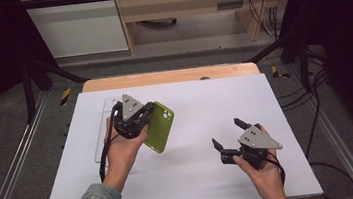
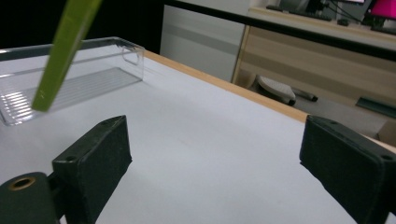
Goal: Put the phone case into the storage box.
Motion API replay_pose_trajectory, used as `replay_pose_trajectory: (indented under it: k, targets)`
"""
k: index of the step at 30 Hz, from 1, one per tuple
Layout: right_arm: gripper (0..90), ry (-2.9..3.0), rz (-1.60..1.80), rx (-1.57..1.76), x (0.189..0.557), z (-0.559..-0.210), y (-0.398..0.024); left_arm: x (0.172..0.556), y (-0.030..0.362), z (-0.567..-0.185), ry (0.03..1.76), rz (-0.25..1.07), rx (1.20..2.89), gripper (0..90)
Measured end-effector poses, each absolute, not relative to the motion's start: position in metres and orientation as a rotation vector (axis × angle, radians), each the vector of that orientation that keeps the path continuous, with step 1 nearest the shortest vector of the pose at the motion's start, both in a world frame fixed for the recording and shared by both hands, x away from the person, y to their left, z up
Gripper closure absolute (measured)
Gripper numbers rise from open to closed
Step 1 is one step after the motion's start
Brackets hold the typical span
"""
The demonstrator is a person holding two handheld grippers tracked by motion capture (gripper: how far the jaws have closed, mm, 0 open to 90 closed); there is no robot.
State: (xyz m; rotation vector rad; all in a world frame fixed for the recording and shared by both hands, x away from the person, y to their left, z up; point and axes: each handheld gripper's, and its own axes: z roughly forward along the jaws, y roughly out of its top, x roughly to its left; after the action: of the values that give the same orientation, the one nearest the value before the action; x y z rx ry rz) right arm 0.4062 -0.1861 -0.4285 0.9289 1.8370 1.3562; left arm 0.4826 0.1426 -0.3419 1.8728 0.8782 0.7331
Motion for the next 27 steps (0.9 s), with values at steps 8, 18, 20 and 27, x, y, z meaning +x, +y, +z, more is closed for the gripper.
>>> replay_pose_trajectory:
  k: [8, 18, 20, 27]
  targets:
    - [8.7, 1.865, 1.329, 0.972, 0.407, -0.450, -0.193, 0.485, 0.166, -0.325, 0.912, 0.786, 1.792, 87.6]
    - [7.4, 1.879, 1.367, 1.006, 0.403, -0.466, -0.206, 0.491, 0.211, -0.304, 1.003, 0.835, 1.679, 87.6]
    - [7.2, 1.883, 1.371, 1.009, 0.402, -0.467, -0.209, 0.492, 0.222, -0.299, 1.030, 0.849, 1.644, 87.6]
    - [5.1, 1.865, 1.375, 1.020, 0.394, -0.470, -0.220, 0.496, 0.249, -0.290, 1.081, 0.884, 1.600, 87.6]
